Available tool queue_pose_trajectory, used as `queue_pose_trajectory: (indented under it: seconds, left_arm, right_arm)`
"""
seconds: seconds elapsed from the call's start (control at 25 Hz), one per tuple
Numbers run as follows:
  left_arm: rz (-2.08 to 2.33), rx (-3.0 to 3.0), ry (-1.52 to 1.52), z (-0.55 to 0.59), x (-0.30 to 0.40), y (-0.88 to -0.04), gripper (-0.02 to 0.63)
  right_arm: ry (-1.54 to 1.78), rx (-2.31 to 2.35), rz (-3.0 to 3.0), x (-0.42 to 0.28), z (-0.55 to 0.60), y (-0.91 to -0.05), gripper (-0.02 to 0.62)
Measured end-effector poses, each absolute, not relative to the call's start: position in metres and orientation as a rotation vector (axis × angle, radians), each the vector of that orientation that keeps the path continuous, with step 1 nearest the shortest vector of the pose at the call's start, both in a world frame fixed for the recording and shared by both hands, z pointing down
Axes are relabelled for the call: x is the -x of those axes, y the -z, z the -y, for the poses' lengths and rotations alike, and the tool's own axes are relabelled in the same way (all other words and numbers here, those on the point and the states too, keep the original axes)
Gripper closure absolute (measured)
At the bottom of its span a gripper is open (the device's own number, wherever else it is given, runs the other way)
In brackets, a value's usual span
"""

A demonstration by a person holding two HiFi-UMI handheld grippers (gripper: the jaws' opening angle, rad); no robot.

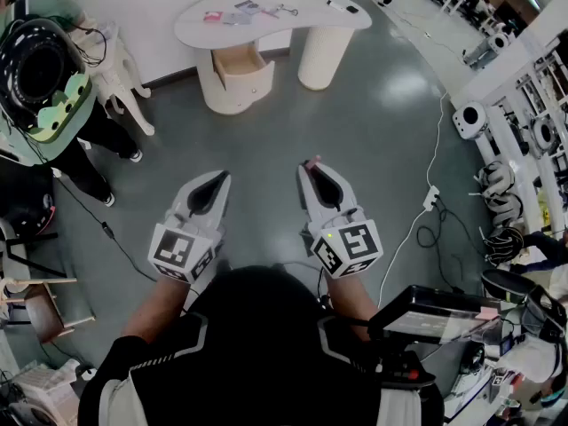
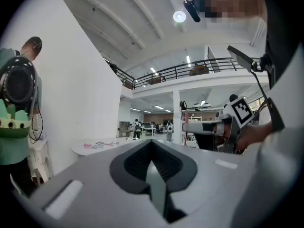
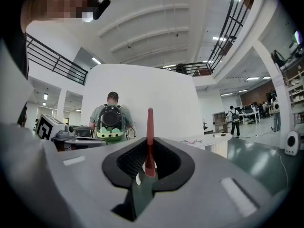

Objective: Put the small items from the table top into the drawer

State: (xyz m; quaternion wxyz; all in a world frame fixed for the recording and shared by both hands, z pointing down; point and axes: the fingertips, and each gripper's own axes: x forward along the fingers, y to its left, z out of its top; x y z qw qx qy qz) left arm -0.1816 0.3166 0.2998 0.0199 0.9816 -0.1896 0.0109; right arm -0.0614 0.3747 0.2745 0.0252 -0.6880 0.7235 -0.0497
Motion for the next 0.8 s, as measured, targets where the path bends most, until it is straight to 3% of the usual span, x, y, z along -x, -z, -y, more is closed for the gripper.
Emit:
queue_pose_trajectory:
  seconds: [0.8]
  left_arm:
    - [0.534, -3.051, -0.024, -0.307, 0.200, -0.301, 0.606]
  right_arm:
    - [0.143, 2.128, -2.187, 0.084, -0.368, -0.269, 0.554]
